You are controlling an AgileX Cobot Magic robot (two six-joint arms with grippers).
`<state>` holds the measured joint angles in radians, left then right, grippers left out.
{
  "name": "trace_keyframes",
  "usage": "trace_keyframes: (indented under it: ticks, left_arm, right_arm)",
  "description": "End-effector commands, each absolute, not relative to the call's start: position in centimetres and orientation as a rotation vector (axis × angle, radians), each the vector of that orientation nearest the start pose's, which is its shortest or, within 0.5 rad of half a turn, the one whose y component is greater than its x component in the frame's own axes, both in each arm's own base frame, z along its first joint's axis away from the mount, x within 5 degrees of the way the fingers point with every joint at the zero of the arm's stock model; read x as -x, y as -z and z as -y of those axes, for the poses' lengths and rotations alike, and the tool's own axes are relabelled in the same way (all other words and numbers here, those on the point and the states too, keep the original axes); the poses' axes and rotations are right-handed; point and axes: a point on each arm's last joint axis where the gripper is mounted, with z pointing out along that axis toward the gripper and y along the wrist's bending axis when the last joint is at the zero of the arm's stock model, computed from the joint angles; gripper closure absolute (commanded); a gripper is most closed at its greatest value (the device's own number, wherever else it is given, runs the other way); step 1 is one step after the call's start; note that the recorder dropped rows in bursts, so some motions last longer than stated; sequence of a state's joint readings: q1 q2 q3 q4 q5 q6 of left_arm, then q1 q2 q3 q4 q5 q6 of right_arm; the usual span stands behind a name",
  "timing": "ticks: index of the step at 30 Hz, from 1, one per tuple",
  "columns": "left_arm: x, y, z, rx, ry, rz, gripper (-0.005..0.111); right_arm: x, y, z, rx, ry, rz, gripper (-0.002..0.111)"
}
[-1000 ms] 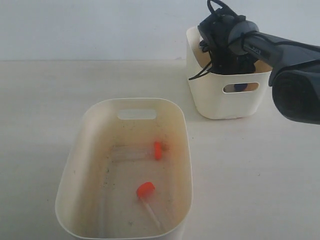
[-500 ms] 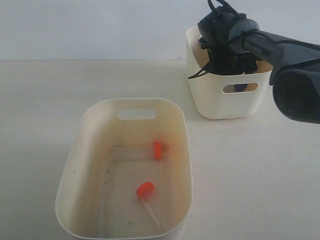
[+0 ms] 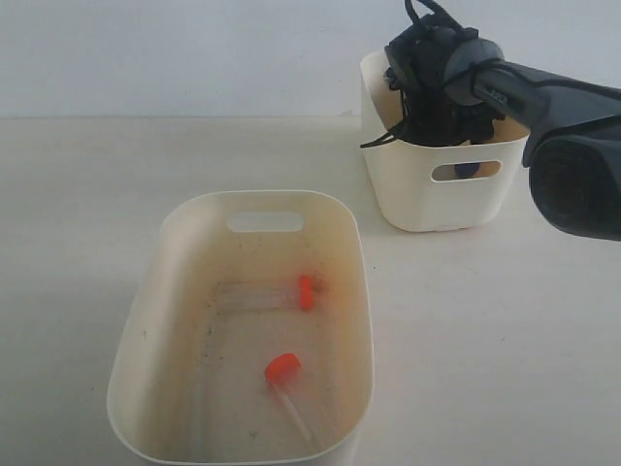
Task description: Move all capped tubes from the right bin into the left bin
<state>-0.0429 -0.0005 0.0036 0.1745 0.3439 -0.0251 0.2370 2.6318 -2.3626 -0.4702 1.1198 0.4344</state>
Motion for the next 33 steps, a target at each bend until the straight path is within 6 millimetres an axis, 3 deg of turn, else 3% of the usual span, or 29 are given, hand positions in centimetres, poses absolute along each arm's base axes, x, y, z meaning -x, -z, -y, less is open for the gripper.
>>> trace_keyframes:
  ticks: [1,7,13,33]
  left_arm:
    - [-5.4,-18.3,-0.3,-0.119,-0.115,-1.816,0.102]
    - [-5.4,-18.3,-0.3,-0.119,-0.115,-1.816,0.102]
    - [-5.4,-18.3,-0.3,-0.119,-0.115,-1.816,0.102]
    - [-5.4,-18.3,-0.3,-0.119,-0.115,-1.816,0.102]
  right_arm:
    - [-53.7,-10.3,-9.0,-0.098,0.405,-2.723,0.023]
    - [-53.6,-10.2,-9.2,-0.219,0.359,-2.731,0.023]
    - [-53.2,-10.1,-9.0,-0.107,0.412,-2.781,0.023]
    - [-52.5,-10.1,-8.6,-0.107,0.501,-2.852,0.027]
